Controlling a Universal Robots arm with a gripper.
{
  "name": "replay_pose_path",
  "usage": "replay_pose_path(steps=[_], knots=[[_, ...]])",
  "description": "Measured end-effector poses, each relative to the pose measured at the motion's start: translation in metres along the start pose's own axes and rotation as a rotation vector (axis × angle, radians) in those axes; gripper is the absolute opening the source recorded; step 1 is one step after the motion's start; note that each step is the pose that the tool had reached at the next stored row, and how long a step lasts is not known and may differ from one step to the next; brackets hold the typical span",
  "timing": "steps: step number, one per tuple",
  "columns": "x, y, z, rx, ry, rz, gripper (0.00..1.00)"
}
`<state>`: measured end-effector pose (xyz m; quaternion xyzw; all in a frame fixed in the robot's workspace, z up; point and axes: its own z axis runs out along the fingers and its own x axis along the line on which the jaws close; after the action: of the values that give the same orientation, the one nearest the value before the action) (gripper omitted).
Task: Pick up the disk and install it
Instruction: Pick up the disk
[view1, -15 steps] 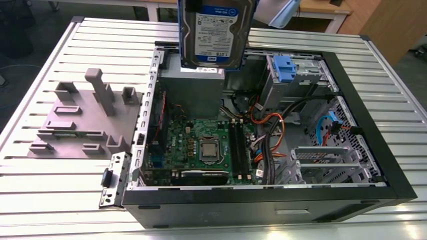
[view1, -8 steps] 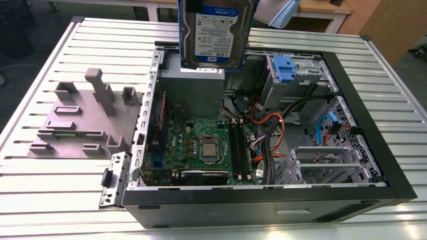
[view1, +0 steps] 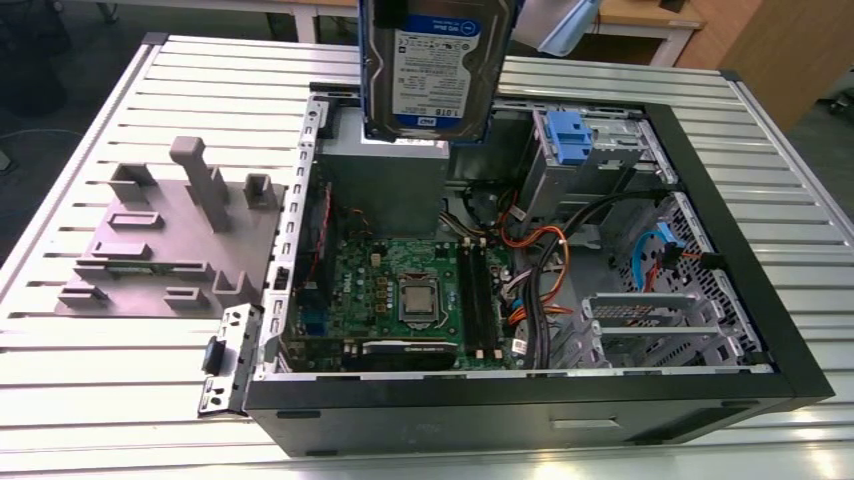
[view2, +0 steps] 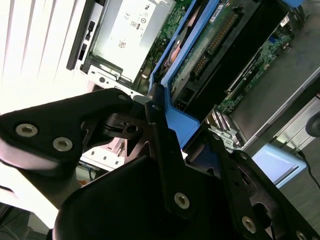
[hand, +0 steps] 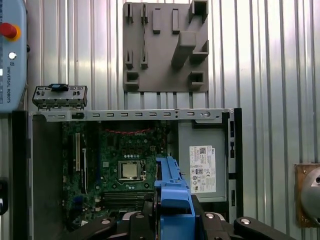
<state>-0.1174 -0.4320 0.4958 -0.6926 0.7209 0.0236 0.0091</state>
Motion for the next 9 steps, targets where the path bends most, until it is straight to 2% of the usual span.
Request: replay_pose_path(steps=[9], knots=[[-0.0003, -0.0224, -0.0005, 0.0, 0.0, 0.0, 0.37]])
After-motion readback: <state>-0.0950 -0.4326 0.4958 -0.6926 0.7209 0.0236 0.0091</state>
